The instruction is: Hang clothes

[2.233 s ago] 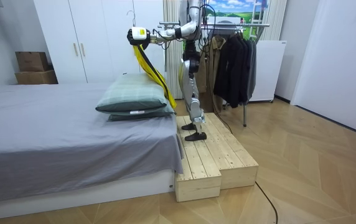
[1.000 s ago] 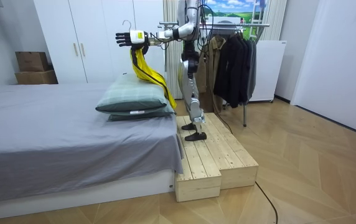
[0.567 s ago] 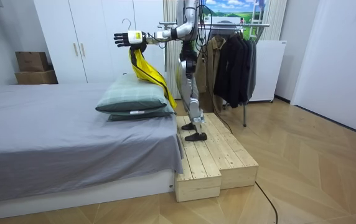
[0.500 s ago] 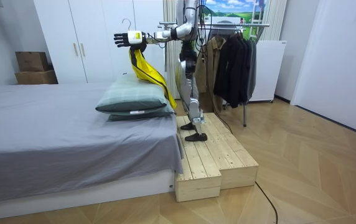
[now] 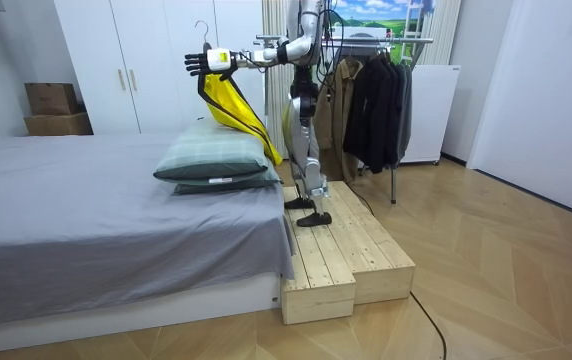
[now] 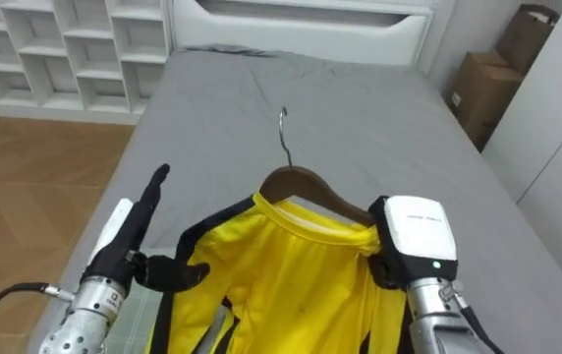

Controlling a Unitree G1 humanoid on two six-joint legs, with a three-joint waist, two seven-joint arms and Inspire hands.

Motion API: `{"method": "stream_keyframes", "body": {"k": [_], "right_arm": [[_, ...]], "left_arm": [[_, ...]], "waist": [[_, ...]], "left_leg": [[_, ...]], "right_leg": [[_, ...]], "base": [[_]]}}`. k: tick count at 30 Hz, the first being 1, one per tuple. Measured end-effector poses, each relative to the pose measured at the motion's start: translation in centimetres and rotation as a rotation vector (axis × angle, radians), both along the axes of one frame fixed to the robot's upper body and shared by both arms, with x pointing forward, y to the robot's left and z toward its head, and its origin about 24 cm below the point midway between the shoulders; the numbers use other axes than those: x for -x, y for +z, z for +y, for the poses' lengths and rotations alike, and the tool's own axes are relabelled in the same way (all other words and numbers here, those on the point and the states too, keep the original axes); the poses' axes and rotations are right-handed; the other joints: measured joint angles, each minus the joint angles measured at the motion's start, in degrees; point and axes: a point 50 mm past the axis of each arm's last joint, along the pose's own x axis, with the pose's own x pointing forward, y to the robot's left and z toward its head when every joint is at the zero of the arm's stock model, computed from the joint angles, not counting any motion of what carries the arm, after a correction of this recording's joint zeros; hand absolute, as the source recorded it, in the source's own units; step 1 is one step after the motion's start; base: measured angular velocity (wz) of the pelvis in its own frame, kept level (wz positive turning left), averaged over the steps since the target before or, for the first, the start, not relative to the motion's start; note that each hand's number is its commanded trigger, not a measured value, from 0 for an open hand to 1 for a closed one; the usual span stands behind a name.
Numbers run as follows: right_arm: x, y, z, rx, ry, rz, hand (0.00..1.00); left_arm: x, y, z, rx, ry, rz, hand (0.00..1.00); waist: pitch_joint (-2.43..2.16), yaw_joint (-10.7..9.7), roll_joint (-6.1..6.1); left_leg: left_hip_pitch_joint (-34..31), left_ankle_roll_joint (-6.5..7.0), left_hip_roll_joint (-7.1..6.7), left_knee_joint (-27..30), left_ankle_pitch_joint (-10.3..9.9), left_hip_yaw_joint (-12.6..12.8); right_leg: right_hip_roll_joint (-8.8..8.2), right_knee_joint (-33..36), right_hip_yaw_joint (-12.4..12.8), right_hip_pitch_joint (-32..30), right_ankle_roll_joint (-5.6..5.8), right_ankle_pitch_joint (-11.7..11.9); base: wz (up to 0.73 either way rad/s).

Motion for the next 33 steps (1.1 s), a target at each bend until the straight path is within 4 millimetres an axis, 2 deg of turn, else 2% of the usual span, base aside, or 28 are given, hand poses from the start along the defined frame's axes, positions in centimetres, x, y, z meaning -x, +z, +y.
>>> {"method": "stream_keyframes", "body": {"k": [8,16,18,25,30,33], "right_arm": [[-0.1,0.7,-0.9,0.007,-0.021,-0.025,1.0],[-0.2,1.1,-1.3,0.034,-0.021,-0.064,1.0],[-0.2,1.3,-1.4,0.04,-0.022,-0.07,1.0],[-0.5,3.1,-1.8,0.038,-0.03,-0.144,1.0],[-0.4,4.2,-2.2,0.049,-0.024,-0.191,1.0],[0.1,4.8,-2.5,0.045,-0.028,-0.219,1.0]], "left_arm": [[-0.1,0.2,0.6,0.01,0.027,-0.01,0.0],[0.8,-0.8,1.0,0.01,0.047,0.025,0.0],[1.4,-1.6,1.6,0.009,0.071,0.055,0.0],[3.0,-3.8,4.3,-0.005,0.178,0.149,0.0],[5.9,-7.2,6.5,-0.039,0.263,0.305,0.0],[7.3,-8.3,7.8,-0.044,0.317,0.362,0.0]], "waist": [[-0.19,0.1,-0.05],[-0.86,-0.2,0.91],[-0.97,-0.2,1.11],[-0.89,-0.4,1.33],[-1.01,-0.3,1.71],[-1.01,0.0,1.73]], "left_leg": [[-0.7,0.07,-0.04,0.9,0.1,0.0],[-0.4,0.07,-0.05,1.0,0.1,-0.2],[-0.2,0.07,-0.02,1.0,0.1,-0.2],[0.1,0.07,-0.04,0.9,0.1,-0.5],[0.3,0.08,-0.17,0.5,0.0,-0.6],[0.3,0.08,-0.21,0.5,0.0,-0.5]], "right_leg": [[-0.06,1.2,0.0,-0.9,-0.2,-0.2],[-0.15,1.7,-0.1,-0.8,-0.2,-0.2],[-0.17,1.8,-0.2,-0.8,-0.2,-0.2],[-0.19,1.9,-0.4,-0.3,-0.24,-0.2],[-0.07,1.7,-0.3,0.0,-0.21,-0.3],[0.16,1.6,-0.1,0.0,-0.23,-0.3]], "base": [[0.0],[0.0],[0.0],[0.02],[0.0],[0.0]]}}
